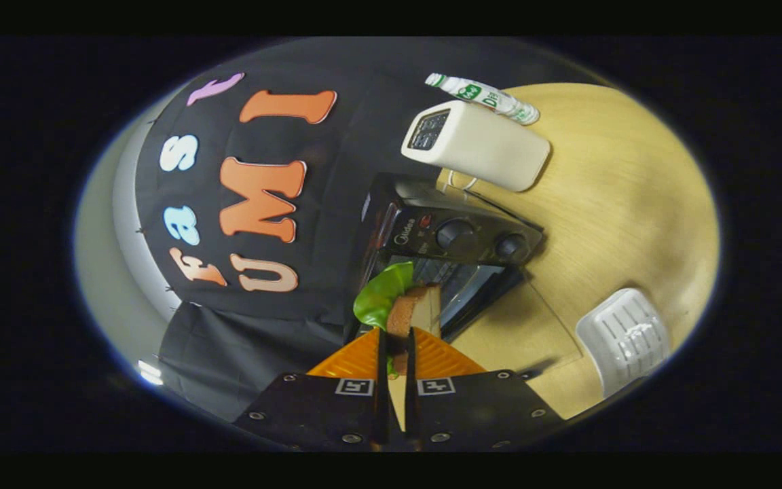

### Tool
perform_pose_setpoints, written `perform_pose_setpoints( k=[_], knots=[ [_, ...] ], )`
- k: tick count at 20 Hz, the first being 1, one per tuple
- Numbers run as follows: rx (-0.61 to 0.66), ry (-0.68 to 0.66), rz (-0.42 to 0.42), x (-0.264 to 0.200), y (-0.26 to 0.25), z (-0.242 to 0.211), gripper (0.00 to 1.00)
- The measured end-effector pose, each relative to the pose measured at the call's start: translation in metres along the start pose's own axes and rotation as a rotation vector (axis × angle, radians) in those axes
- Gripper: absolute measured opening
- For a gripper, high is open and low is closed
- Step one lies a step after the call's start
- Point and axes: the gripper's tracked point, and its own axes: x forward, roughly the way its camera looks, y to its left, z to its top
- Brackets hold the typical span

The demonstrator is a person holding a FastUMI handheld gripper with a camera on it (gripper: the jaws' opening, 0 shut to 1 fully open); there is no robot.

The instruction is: Open the toaster oven, put the food inside, and close the toaster oven door.

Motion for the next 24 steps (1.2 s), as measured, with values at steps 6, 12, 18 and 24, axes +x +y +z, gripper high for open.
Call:
perform_pose_setpoints(
  k=[6,12,18,24],
  knots=[
    [0.102,-0.05,0.05,0.066,-0.007,-0.018,0.09],
    [0.177,-0.114,0.066,0.12,-0.006,-0.02,0.09],
    [0.191,-0.171,-0.042,0.149,-0.012,-0.01,0.12],
    [0.154,-0.111,-0.202,0.135,-0.04,-0.024,0.45]
  ],
)
